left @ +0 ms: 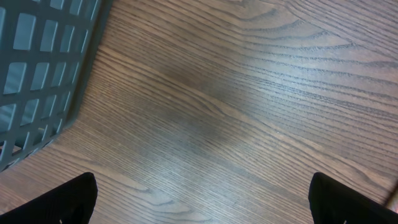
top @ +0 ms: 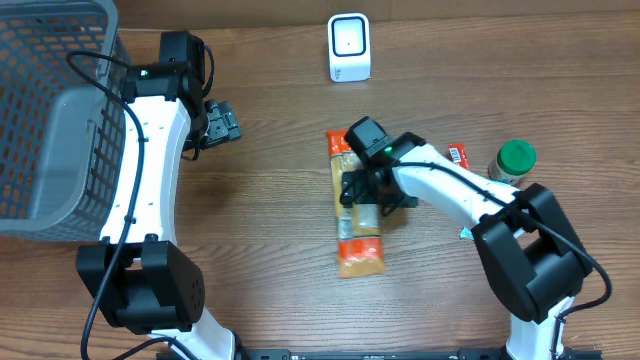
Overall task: Scan the item barcode
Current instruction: 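Grasp the spaghetti pack with the right gripper and drag it right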
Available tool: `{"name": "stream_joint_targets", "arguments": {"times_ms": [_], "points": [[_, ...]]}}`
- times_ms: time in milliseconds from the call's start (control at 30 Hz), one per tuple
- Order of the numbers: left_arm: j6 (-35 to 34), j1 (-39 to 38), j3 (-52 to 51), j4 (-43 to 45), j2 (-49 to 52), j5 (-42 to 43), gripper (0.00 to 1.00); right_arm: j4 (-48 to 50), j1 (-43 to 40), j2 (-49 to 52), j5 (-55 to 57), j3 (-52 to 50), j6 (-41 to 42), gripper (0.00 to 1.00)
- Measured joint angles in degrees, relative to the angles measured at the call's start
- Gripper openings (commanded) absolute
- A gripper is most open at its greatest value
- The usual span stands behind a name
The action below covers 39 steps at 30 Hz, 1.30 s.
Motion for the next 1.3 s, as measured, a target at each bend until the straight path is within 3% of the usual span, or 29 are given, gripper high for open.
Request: {"name": "stream_joint_targets", "arguments": {"times_ms": [200, 433, 833, 1300], "points": [[0.0, 0.0, 0.0, 0.0, 0.0, 0.0, 1.0, -6.5, -2.7, -0.7, 0.3, 0.0, -1.8, 0.96], [0.0, 0.0, 0.0, 0.0, 0.0, 0.0, 1.0, -9.2, -2.8, -3.4, 2.8, -0.7, -5.3, 1.0], [0.0, 0.0, 0.0, 0.0, 0.0, 0.0, 1.0, -3.2, -2.8, -7.8, -0.9, -1.0, -12.7, 1.0], [0.0, 0.0, 0.0, 0.0, 0.0, 0.0, 1.0, -1.4, -2.8, -7.8, -1.9, -1.0, -14.2, 0.96]]}}
